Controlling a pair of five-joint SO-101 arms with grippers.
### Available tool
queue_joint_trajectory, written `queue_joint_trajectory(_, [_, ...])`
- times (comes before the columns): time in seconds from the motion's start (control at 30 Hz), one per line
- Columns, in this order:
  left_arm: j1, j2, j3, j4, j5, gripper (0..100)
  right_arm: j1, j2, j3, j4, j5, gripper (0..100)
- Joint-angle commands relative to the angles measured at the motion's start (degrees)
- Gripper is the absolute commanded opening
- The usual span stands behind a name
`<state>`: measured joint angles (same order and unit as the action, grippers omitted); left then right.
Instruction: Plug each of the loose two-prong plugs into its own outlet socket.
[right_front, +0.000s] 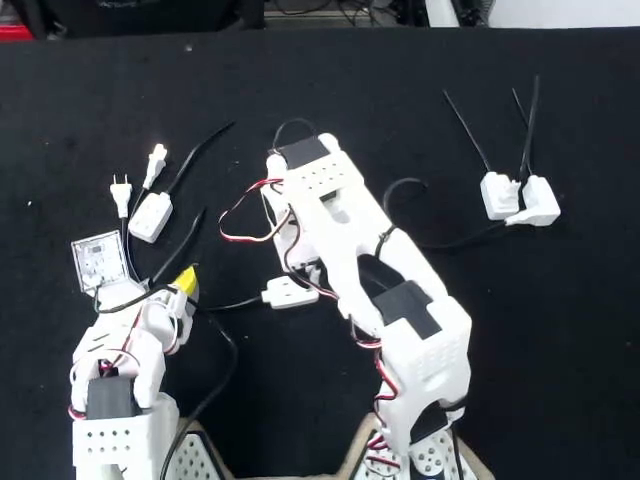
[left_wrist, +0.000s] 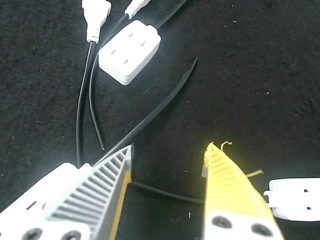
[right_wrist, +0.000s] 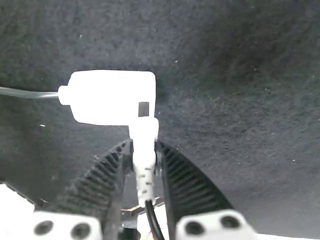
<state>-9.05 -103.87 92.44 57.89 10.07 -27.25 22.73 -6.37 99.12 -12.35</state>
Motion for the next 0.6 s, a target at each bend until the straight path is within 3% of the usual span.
queue_joint_trajectory(0.0, [-0.5, -0.4, -0.7, 0.2, 0.0, 23, -1.1, -0.2, -0.3, 1.5, -3.0, 1.1])
queue_joint_trajectory(0.57, [-0.5, -0.4, -0.8, 0.2, 0.0, 23, -4.7, -0.7, -0.6, 1.7, -3.0, 1.1])
